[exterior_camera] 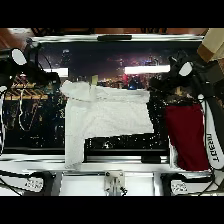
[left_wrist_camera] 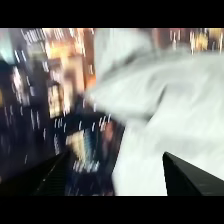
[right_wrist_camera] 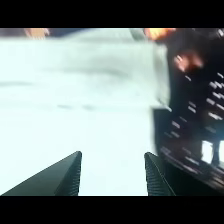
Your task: Fold the shirts.
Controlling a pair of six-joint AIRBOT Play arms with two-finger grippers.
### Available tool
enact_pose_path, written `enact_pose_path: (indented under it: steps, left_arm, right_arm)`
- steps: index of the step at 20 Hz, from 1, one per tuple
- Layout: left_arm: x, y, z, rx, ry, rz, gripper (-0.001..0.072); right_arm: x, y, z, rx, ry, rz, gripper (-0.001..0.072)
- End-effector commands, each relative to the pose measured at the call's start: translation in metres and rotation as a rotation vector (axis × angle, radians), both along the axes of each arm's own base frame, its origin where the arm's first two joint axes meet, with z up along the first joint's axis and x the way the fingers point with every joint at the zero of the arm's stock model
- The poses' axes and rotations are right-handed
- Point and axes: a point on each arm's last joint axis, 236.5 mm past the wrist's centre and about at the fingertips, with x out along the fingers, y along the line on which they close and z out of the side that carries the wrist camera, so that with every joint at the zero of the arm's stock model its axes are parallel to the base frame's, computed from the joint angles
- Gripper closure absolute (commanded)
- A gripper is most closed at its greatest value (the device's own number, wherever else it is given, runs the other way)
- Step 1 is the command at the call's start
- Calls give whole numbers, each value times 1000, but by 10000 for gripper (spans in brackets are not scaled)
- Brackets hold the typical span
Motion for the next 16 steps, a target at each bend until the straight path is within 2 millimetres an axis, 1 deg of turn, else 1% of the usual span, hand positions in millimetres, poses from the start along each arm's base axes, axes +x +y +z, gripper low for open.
enact_pose_path:
  steps: [1,2,4,5,7,9,10,11,13,14,15,16]
  left_arm:
    - [-96,14,-34,-17,402,1,111]
    - [-118,6,-45,-67,445,-20,207]
    - [-164,-17,-66,-183,494,-54,211]
    - [-184,-26,-78,-220,500,-61,211]
    - [-220,-39,-102,-276,503,-47,210]
    - [-247,-48,-122,-316,516,-48,210]
    - [-255,-53,-132,-336,523,-27,210]
    - [-258,-60,-138,-366,523,-8,210]
    - [-253,-69,-150,-401,484,36,210]
    - [-249,-71,-153,-402,460,46,212]
    - [-243,-71,-155,-396,432,50,217]
    - [-236,-71,-156,-395,404,58,321]
  right_arm:
    - [-86,-54,2,-206,248,192,201]
    - [-104,-57,2,-184,279,195,201]
    - [-135,-50,-5,-92,301,181,201]
    - [-149,-47,-10,-65,304,173,201]
    - [-171,-47,-23,-68,309,159,201]
    - [-184,-46,-32,-66,319,153,201]
    - [-188,-45,-34,-64,328,154,201]
    - [-192,-45,-37,-60,340,155,201]
    - [-194,-44,-42,-58,346,153,200]
    - [-195,-43,-46,-55,343,148,124]
    - [-193,-42,-51,-51,334,141,63]
    - [-190,-39,-55,-37,316,127,61]
